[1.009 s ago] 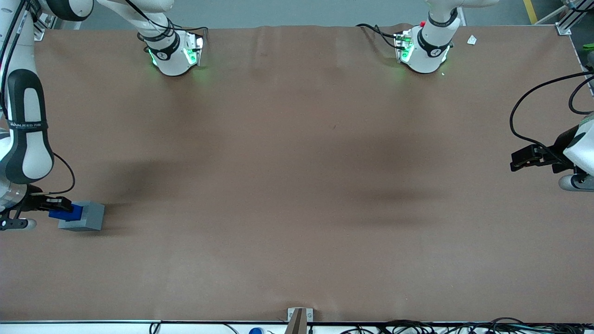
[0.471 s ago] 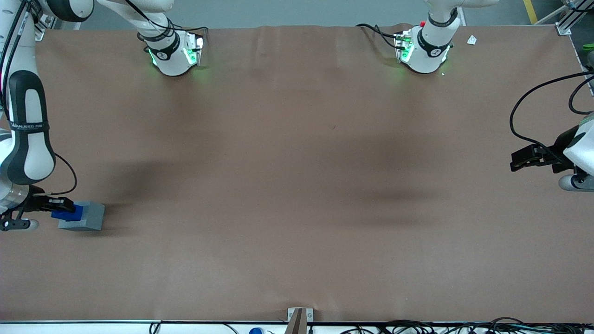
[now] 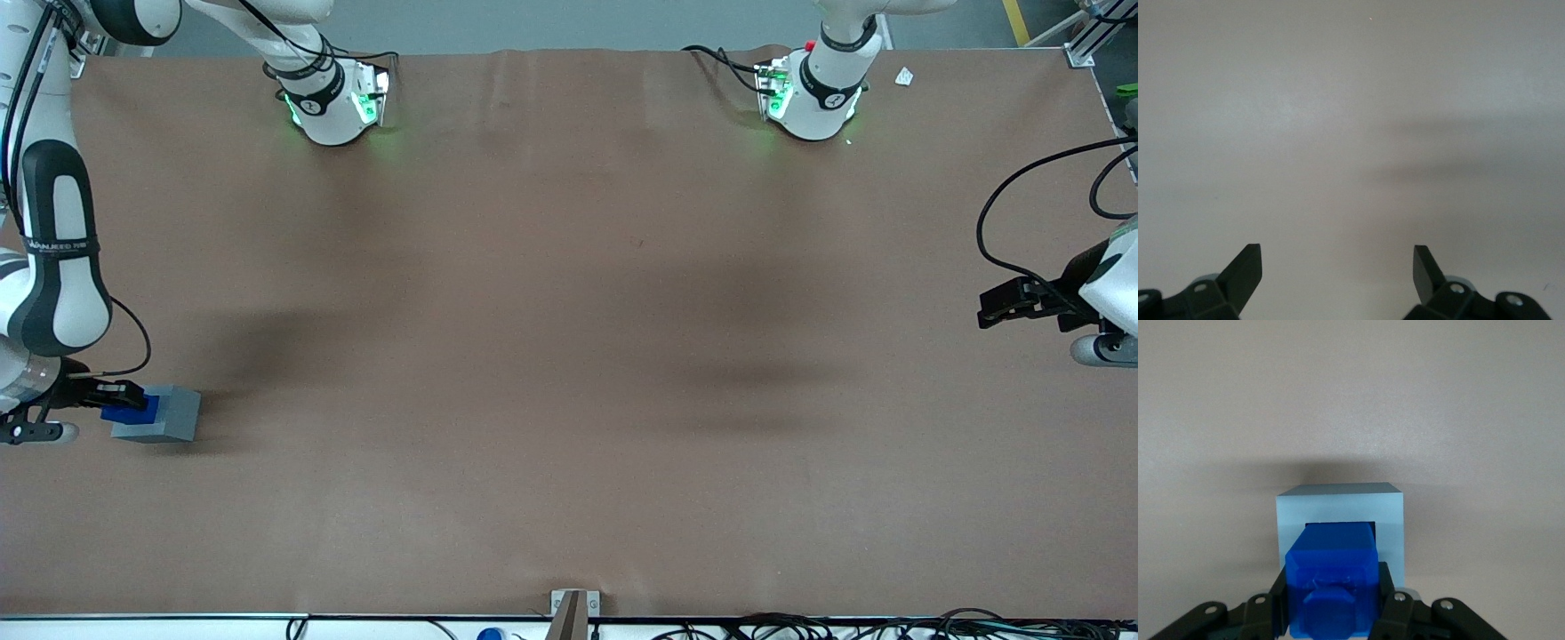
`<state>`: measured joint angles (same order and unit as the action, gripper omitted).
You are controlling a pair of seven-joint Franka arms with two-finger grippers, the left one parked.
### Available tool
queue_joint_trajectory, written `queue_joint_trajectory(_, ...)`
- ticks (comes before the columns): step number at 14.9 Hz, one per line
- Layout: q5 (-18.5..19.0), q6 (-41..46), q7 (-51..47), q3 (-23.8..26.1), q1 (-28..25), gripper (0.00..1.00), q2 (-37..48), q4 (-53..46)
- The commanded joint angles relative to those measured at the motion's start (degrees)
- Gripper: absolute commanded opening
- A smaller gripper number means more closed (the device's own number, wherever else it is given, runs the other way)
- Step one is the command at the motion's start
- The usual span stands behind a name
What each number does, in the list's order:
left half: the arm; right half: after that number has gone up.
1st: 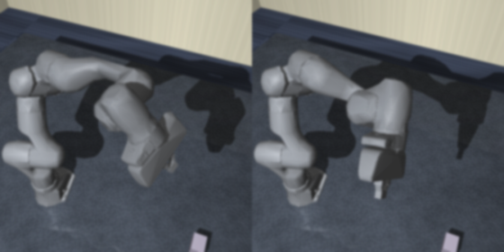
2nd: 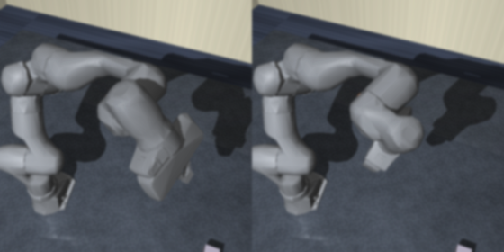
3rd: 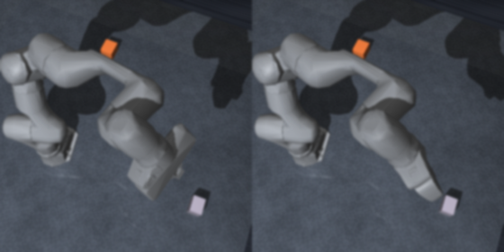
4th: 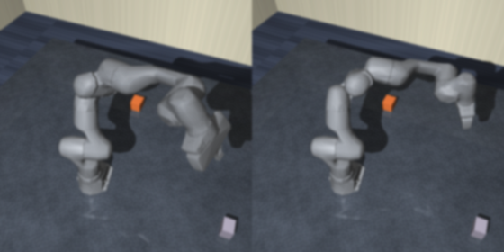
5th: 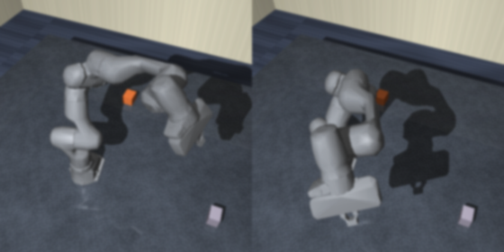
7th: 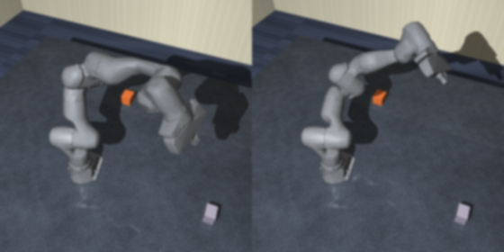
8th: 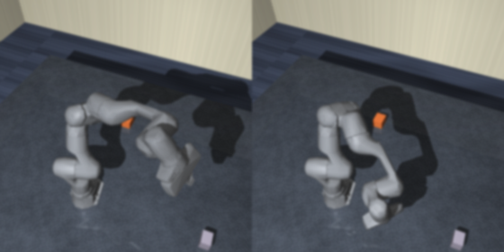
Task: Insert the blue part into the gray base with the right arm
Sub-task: 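Lower the blue block into the gray base recess, then open the right gripper and lift it off the blue block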
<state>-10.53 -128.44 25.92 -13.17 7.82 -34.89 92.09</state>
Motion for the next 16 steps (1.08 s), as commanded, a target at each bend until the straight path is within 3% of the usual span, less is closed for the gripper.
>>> queue_joint_trajectory(1, -1.25, -0.94, 1.23, 0.25, 0.18, 0.73, -0.44, -0.51)
queue_joint_trajectory(3, -1.25, -0.94, 1.06, 0.25, 0.18, 1.00, -0.36, -0.51)
queue_joint_trajectory(8, -1.25, 0.98, -1.39, 0.34, -0.87, 1.00, 2.62, -0.60)
queue_joint_trajectory(16, -0.81, 15.48, -10.98, 2.17, -3.51, 1.00, 15.28, -1.04)
